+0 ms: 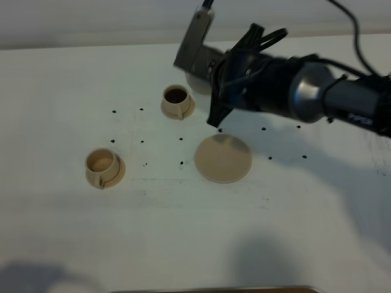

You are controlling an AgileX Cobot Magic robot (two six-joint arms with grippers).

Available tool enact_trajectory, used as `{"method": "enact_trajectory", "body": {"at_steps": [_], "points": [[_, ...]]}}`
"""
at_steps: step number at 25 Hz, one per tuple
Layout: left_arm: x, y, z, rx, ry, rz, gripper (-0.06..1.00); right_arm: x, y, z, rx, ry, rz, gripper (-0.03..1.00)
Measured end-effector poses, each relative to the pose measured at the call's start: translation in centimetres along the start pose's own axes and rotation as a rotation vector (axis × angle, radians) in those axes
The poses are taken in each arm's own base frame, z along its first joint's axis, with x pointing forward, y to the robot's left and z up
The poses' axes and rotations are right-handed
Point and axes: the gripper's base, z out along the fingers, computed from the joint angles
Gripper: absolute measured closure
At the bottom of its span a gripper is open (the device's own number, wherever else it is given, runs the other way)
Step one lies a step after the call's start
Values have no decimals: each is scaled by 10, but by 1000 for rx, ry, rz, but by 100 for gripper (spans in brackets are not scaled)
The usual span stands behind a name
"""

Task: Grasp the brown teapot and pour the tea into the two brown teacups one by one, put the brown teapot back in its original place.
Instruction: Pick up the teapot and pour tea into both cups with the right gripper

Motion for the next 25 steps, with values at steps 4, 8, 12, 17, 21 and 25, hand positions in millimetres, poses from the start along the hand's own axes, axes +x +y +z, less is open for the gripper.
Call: {"method": "enact_trajectory", "body": {"at_steps": [4,8,12,17,21,25], "points": [[0,0,0,0,0,0,46,6,-5,-2,-86,27,172,88],[0,0,0,0,0,0,46,18,-11,5,-147,79,308,88],[0,0,0,0,0,0,46,24,-16,9,-172,100,379,88],[0,0,0,0,0,-1,46,27,-14,16,-203,112,424,88],[0,0,0,0,0,-1,46,28,-8,27,-224,108,442,88],[0,0,0,0,0,-1,46,29,-3,33,-234,104,445,88]]}}
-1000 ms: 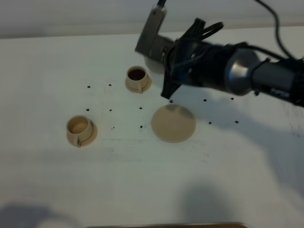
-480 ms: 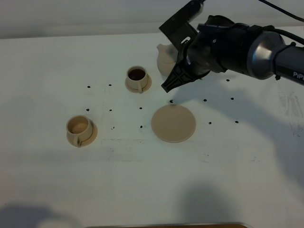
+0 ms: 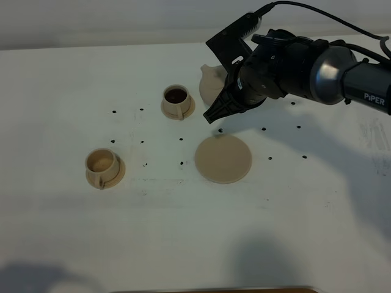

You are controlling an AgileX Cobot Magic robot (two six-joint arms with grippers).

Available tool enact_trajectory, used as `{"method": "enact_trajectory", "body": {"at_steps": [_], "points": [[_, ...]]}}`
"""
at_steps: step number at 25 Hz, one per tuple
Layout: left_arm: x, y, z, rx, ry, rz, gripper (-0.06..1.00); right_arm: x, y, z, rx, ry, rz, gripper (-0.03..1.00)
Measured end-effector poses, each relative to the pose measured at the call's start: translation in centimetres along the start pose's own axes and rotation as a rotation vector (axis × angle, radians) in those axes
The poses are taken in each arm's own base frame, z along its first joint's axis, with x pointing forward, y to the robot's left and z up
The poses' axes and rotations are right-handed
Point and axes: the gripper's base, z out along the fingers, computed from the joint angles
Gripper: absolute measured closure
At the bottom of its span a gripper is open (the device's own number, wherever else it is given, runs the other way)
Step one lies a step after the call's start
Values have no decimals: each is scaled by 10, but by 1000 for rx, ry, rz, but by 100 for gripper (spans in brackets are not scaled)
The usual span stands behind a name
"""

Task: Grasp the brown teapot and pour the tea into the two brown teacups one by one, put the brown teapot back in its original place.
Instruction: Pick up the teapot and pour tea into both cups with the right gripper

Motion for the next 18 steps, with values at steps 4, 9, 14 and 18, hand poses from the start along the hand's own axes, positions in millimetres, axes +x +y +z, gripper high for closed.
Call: {"method": "enact_trajectory", "body": {"at_steps": [4,9,14,18], "points": [[0,0,0,0,0,0,46,3,5,12,-22,6,13,88],[0,0,0,0,0,0,46,9,10,26,-32,29,10,88],[0,0,0,0,0,0,46,11,14,36,-48,27,18,88],[0,0,0,0,1,0,46,11,15,39,-52,23,18,88]]}}
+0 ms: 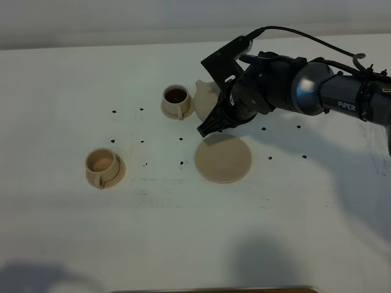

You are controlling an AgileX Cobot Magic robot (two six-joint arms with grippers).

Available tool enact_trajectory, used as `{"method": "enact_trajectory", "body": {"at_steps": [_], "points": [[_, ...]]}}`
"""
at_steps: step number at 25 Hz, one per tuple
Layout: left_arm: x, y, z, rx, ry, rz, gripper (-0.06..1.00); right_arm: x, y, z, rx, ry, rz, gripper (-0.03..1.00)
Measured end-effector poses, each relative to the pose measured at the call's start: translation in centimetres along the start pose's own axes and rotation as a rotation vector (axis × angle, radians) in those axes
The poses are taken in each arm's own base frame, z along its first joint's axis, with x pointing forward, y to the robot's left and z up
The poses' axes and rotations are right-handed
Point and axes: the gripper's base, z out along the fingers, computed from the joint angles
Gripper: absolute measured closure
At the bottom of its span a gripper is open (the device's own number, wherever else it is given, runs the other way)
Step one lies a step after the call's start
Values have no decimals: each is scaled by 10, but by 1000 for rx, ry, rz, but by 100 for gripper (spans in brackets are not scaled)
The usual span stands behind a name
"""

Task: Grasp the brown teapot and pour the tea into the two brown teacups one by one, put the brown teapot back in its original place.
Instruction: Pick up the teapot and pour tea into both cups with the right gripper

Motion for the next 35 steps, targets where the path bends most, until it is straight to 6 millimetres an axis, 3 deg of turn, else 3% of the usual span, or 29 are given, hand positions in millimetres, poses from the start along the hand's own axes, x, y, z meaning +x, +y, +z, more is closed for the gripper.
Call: {"method": "enact_trajectory", "body": {"at_steps": [7,14,18,24,35], "points": [[0,0,0,0,-1,1,46,-2,-1,-5,3,2,-2,88],[0,0,0,0,-1,1,46,-12,-14,-48,69,-20,-47,88],[0,0,0,0,-1,1,46,-15,-6,-71,91,-7,-84,88],[0,0,0,0,-1,0,46,-18,31,-99,66,-12,-169,88],[0,0,0,0,-1,1,46,-9,97,-114,-6,-23,-311,88]]}}
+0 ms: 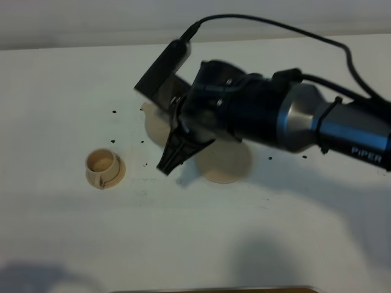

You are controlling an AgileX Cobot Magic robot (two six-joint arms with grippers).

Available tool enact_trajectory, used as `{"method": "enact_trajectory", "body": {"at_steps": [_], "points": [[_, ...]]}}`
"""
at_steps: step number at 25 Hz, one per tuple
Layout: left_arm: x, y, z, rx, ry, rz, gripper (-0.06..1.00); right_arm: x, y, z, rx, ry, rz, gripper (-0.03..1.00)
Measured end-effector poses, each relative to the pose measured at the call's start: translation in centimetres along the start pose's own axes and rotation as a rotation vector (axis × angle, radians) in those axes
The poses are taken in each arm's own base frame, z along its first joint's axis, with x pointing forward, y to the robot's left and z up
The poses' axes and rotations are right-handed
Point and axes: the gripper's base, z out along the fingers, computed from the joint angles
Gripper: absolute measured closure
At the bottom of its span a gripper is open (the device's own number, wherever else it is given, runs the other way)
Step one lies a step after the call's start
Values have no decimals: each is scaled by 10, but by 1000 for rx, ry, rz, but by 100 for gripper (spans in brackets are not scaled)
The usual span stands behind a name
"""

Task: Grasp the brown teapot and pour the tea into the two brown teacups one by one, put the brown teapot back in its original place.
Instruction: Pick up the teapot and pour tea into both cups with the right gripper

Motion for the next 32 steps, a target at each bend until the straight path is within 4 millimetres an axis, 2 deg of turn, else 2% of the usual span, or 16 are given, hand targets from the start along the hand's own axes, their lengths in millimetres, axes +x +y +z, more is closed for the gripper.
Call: {"method": "enact_trajectory", "body": {"at_steps": [8,17,23,32], "points": [[0,0,0,0,0,0,46,8,30,2,-5,2,-108,88],[0,0,0,0,0,1,46,1,54,-5,20,-73,-214,88],[0,0,0,0,0,1,46,3,72,14,22,-56,-280,88],[0,0,0,0,0,1,46,-2,75,18,58,-120,-352,88]]}}
